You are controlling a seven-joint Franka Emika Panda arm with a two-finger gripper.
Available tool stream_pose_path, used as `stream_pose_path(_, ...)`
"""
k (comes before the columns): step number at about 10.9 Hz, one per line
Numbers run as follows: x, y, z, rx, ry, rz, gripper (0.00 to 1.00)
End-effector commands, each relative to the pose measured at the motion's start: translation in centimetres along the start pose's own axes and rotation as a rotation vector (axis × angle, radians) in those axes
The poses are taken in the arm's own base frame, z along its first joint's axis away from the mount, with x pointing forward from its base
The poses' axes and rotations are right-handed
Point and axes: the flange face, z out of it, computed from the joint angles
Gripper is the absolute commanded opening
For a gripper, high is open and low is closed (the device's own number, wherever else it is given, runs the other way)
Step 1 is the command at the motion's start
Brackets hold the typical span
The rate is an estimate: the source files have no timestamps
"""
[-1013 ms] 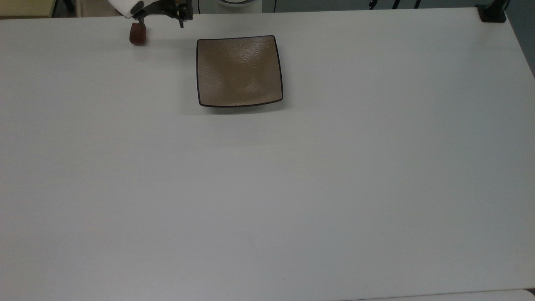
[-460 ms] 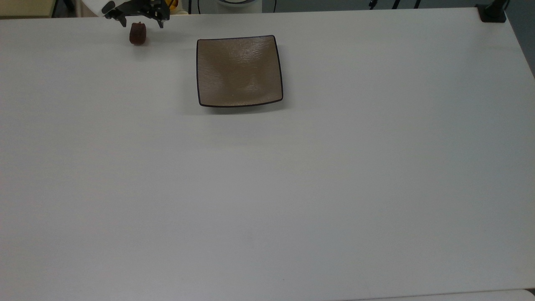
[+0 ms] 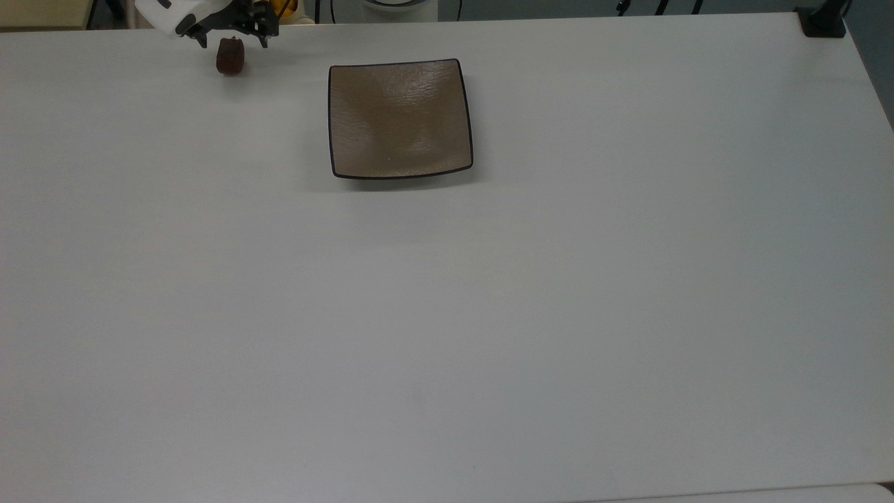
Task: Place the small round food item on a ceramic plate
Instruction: 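Lower the gripper and close it around the food item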
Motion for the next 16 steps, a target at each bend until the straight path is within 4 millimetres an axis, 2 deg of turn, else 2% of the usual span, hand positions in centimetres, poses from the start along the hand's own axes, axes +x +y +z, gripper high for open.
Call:
stream_pose_path(1,-0.2,1.1,1.8,-0.011,-0.016,-0.057,0.98)
stream_pose_path(4,0.0,2.3,3.4,-0.021,-0.020,-0.062,0.97)
stream_pose_path(6,0.1,2.5,3.8,-0.021,-0.027,-0.059,0.90)
stream_pose_path(8,0.1,2.5,3.9,-0.009,-0.023,-0.049,0.44)
stream_pose_path(10,0.2,2.4,3.9,0.003,-0.016,-0.040,0.20)
stream_pose_path(12,0.2,2.5,3.0,0.002,-0.005,-0.034,0.12)
stream_pose_path(13,0.3,2.9,1.4,-0.004,0.015,-0.025,0.11)
stream_pose_path(15,0.0,2.7,1.0,0.005,-0.001,-0.025,0.11)
stream_pose_path(16,-0.4,2.9,-0.1,0.012,-0.008,-0.028,0.11)
